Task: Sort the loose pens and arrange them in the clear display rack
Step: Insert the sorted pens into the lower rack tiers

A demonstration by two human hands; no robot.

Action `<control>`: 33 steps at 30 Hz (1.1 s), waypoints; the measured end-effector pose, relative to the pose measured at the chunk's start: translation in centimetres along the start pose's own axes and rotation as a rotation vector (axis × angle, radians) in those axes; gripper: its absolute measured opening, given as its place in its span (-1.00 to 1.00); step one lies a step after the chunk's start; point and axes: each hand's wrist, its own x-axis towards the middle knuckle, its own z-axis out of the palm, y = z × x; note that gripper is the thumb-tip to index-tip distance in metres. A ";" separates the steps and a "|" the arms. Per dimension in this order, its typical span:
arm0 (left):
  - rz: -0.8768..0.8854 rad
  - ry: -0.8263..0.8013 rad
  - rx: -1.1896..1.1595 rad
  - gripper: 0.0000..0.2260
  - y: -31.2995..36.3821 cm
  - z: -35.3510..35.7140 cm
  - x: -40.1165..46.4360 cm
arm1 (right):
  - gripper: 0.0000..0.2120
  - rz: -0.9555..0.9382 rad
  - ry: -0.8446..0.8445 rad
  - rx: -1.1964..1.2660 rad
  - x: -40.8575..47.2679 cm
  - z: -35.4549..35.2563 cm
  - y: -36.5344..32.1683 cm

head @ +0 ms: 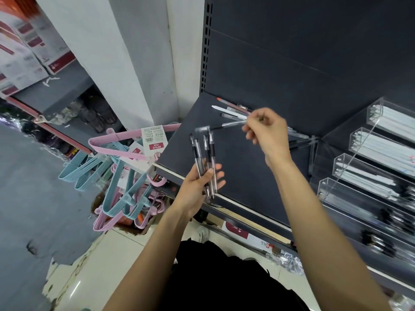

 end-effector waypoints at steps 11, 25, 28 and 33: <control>0.146 0.124 -0.267 -0.83 0.3 1.8 1.2 | -0.89 0.079 -0.059 0.112 -6.9 1.3 6.3; 0.166 0.107 -0.339 -0.72 -1.1 2.0 1.1 | -0.86 -0.008 -0.079 -0.175 -8.8 2.8 7.1; 0.126 0.107 -0.259 -0.71 -1.4 1.7 0.9 | -0.85 0.030 -0.147 -0.210 -8.8 2.0 7.2; 0.191 0.046 0.121 -0.74 -1.6 1.0 -0.4 | -0.82 -0.325 -0.148 -0.398 -6.1 0.7 4.0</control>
